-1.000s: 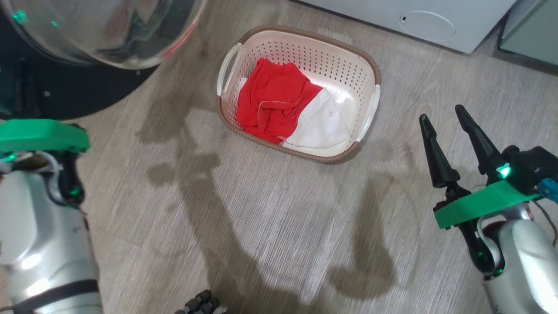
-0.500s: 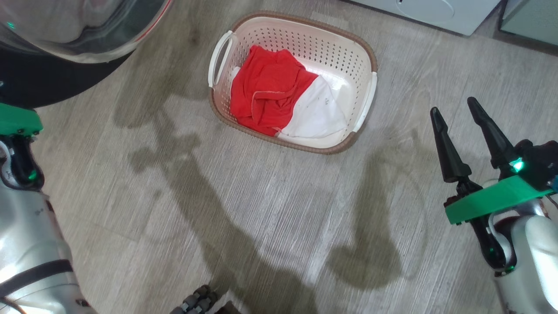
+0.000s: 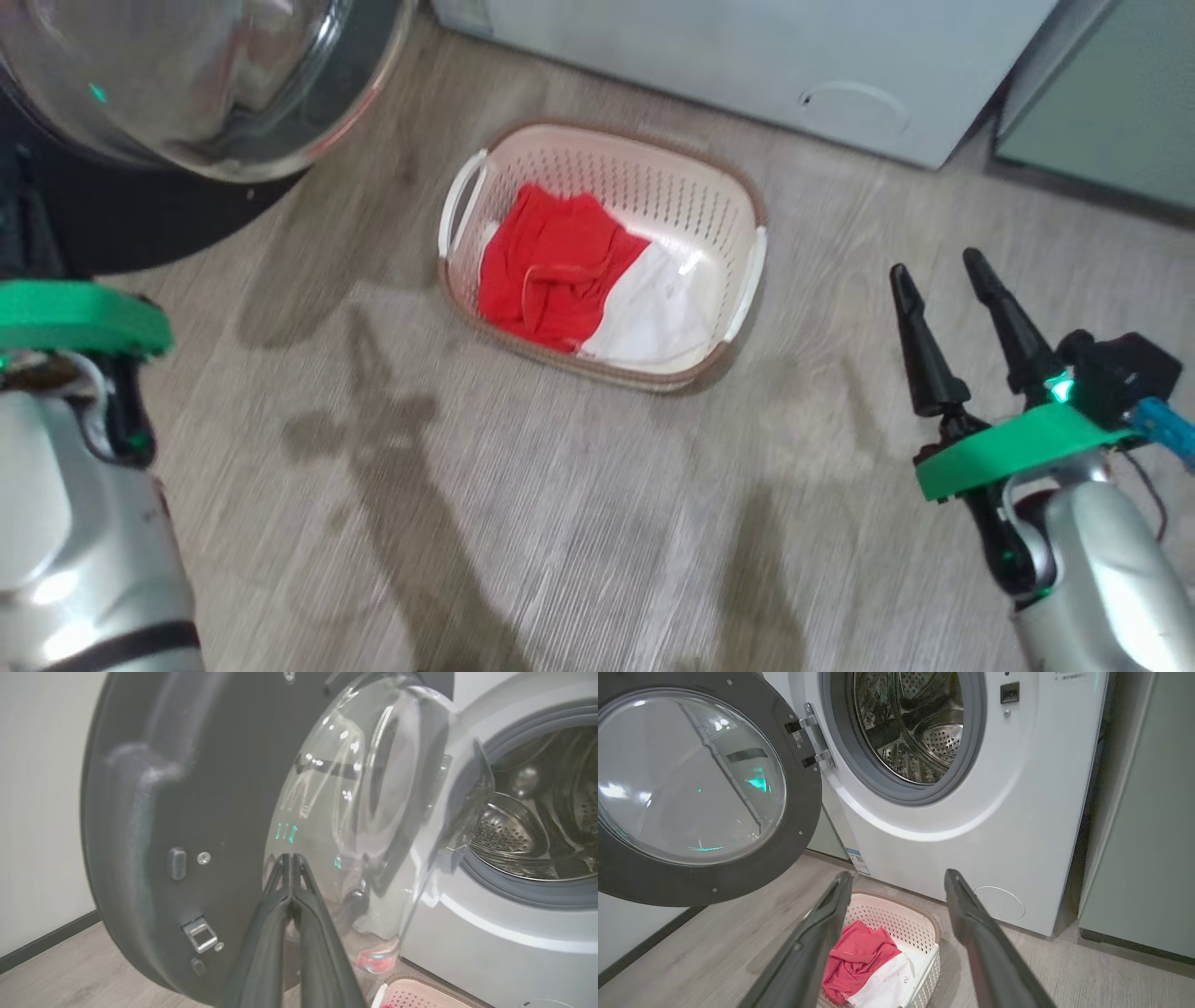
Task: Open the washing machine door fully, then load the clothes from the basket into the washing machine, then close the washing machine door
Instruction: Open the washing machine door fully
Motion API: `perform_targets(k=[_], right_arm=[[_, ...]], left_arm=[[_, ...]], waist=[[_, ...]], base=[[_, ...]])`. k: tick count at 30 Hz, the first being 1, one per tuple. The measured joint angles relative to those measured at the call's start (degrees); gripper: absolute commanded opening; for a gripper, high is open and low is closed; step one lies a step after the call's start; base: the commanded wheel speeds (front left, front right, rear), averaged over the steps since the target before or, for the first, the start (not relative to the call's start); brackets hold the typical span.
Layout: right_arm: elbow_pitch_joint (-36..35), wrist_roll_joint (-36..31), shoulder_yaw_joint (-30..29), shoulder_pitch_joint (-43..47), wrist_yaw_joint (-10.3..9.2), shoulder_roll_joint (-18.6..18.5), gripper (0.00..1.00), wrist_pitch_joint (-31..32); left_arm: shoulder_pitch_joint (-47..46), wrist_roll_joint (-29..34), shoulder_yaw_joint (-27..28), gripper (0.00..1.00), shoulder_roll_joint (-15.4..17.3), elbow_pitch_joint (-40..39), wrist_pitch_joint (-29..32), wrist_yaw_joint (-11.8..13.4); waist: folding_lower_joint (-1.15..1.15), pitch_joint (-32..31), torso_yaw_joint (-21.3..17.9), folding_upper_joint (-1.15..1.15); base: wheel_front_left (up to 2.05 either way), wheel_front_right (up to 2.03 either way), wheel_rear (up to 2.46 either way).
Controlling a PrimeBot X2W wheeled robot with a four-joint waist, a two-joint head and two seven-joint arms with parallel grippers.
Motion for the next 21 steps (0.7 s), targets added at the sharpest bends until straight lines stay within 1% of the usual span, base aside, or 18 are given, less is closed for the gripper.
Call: perform_targets(k=[9,10,12,14,17,21], right_arm=[[5.0,1.2,0.1,0.2,0.01,2.9,1.0,-2.3],[5.0,1.2,0.1,0.2,0.01,2.9,1.0,-2.3],[5.7,1.2,-0.1,0.4,0.0,3.3,1.0,-2.6],[5.9,1.2,-0.3,0.6,0.01,3.5,1.0,-2.6],[5.9,1.1,-1.1,2.3,0.01,4.3,1.0,-2.8],[5.0,0.7,-3.4,4.5,0.0,4.5,1.0,-2.8]], left_arm=[[8.2,0.3,-9.0,0.0,-0.2,-2.3,0.0,0.0],[8.2,0.3,-9.0,0.0,-0.2,-2.3,0.0,0.0],[11.3,-0.8,-11.8,0.0,-0.2,-3.0,0.0,0.0],[12.4,-1.0,-12.7,0.0,-0.2,-3.4,0.0,0.0],[15.4,-3.3,-15.8,0.0,-0.2,-4.8,0.0,0.0],[18.6,-4.4,-18.3,0.0,-0.4,-7.7,0.0,0.0]], waist=[[0.0,-8.4,-3.1,0.0],[0.0,-8.4,-3.1,0.0],[0.0,-10.9,-4.8,0.0],[0.0,-11.6,-5.3,0.0],[0.0,-13.8,-7.3,0.0],[0.0,-16.0,-10.2,0.0]], base=[[0.0,0.0,0.0],[0.0,0.0,0.0],[0.0,0.0,0.0],[0.0,0.0,0.0],[0.0,0.0,0.0],[0.0,0.0,0.0]])
